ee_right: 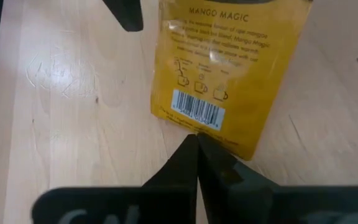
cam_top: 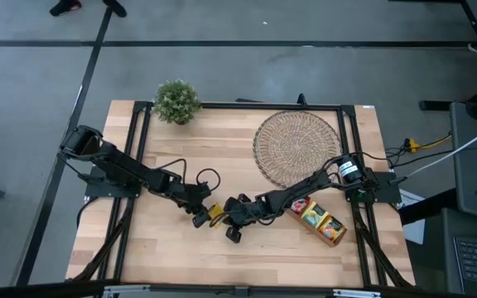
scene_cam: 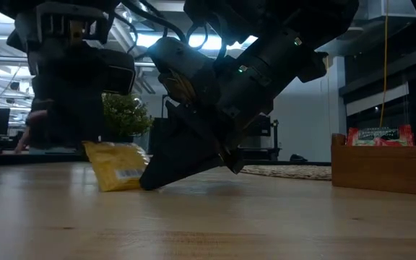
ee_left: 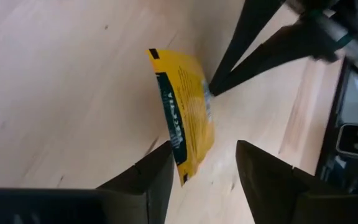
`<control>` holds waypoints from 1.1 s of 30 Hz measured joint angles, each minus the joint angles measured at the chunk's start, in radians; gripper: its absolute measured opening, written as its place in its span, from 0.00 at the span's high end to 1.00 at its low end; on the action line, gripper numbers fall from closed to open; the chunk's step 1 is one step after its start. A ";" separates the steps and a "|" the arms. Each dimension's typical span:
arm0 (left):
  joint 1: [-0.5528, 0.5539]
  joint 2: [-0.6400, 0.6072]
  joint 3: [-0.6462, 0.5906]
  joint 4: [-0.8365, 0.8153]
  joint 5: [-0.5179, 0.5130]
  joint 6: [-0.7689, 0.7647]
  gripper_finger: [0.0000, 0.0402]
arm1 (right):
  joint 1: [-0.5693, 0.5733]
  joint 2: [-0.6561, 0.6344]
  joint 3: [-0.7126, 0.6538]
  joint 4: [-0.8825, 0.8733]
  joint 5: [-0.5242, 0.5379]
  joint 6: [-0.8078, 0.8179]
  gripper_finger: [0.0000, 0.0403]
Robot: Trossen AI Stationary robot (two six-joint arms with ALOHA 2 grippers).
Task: Pick & Place Tea
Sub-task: Put the orange tea bag into the right slot of the wooden organizer
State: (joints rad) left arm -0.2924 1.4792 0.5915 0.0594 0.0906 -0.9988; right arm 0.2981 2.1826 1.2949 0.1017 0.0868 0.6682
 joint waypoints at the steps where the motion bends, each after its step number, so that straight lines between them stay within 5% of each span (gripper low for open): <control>1: 0.000 0.000 0.000 0.009 -0.003 0.004 0.59 | 0.000 0.000 0.000 0.000 0.000 0.000 0.97; 15: 0.000 0.000 0.000 0.034 -0.033 0.071 0.97 | 0.001 0.000 0.000 0.014 0.020 -0.001 0.93; 25: -0.007 -0.043 0.000 -0.107 0.055 0.298 0.99 | 0.000 0.000 -0.003 0.124 -0.023 -0.096 0.92; 33: -0.061 -0.155 0.000 -0.210 -0.034 0.628 0.99 | 0.000 0.000 -0.002 0.248 -0.036 -0.105 0.86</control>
State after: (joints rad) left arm -0.3537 1.3242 0.5919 -0.1507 0.0568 -0.3707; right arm 0.2981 2.1830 1.2930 0.3496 0.0505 0.5636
